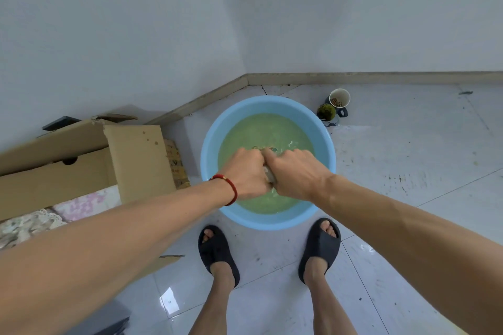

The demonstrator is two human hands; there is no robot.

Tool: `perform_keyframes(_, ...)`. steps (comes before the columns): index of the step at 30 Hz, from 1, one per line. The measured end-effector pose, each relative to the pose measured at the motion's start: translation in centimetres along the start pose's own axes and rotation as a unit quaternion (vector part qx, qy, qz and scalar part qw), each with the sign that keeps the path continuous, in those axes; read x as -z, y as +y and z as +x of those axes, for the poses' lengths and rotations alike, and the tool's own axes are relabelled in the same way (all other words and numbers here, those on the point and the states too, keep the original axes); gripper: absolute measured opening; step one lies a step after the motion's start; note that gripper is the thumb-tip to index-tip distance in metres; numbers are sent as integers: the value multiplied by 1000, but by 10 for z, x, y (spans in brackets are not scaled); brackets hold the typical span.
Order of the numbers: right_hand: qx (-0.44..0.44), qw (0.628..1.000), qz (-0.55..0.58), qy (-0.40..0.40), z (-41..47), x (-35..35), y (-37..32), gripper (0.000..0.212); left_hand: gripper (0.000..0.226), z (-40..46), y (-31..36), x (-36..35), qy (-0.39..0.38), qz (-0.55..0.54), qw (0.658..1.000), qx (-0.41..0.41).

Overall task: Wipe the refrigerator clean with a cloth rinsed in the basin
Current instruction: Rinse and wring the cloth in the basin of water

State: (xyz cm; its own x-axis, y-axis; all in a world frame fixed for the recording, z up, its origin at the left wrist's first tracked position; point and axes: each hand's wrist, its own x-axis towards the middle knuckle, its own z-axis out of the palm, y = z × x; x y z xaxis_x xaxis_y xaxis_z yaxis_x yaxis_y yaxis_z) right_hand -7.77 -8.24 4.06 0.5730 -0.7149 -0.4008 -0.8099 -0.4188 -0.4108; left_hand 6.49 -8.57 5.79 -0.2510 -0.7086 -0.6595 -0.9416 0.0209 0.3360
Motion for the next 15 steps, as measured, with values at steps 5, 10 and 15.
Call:
perform_keyframes(5, 71, 994, -68, 36, 8, 9, 6, 26, 31, -6, 3, 4, 13, -165, 985, 57)
perform_keyframes(10, 108, 988, -101, 52, 0, 18, 6, 24, 26, -22, 7, 5, -45, -336, 934, 114)
perform_keyframes(15, 126, 984, -119, 51, -13, 44, -3, 22, 34, -44, 16, 20, -56, -393, 911, 115)
